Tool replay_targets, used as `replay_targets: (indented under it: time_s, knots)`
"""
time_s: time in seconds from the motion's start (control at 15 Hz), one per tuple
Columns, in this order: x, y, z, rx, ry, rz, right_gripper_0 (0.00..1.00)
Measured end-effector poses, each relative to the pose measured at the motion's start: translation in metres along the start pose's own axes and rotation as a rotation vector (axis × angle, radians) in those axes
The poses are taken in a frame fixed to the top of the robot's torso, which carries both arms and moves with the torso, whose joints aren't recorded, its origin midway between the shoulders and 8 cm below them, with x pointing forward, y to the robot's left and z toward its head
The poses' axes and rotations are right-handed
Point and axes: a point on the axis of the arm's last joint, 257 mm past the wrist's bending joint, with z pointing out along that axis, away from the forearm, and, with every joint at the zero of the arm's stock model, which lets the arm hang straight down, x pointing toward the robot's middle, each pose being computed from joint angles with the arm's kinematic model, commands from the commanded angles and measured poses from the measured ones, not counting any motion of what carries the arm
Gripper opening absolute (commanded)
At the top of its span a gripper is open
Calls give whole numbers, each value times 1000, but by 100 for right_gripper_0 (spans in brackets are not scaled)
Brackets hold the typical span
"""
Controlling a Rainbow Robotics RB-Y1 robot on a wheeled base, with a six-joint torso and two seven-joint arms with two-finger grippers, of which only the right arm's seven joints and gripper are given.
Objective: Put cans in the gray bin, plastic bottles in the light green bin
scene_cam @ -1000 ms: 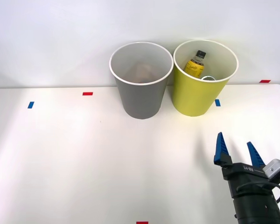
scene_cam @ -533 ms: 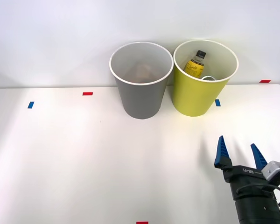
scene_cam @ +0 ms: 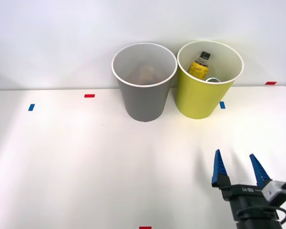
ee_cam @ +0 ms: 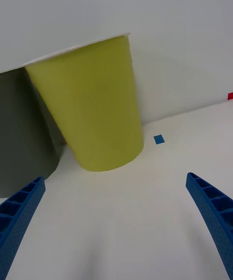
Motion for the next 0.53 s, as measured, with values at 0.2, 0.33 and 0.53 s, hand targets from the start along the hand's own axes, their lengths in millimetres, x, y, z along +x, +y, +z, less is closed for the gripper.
replay_targets:
  time_s: [0.2, 0.33, 0.53]
  knots:
    - [7, 4, -27, -43, 31, -69, 100]
    - [13, 4, -38, -37, 49, -154, 100]
    - [29, 13, -60, -20, 98, -205, 100]
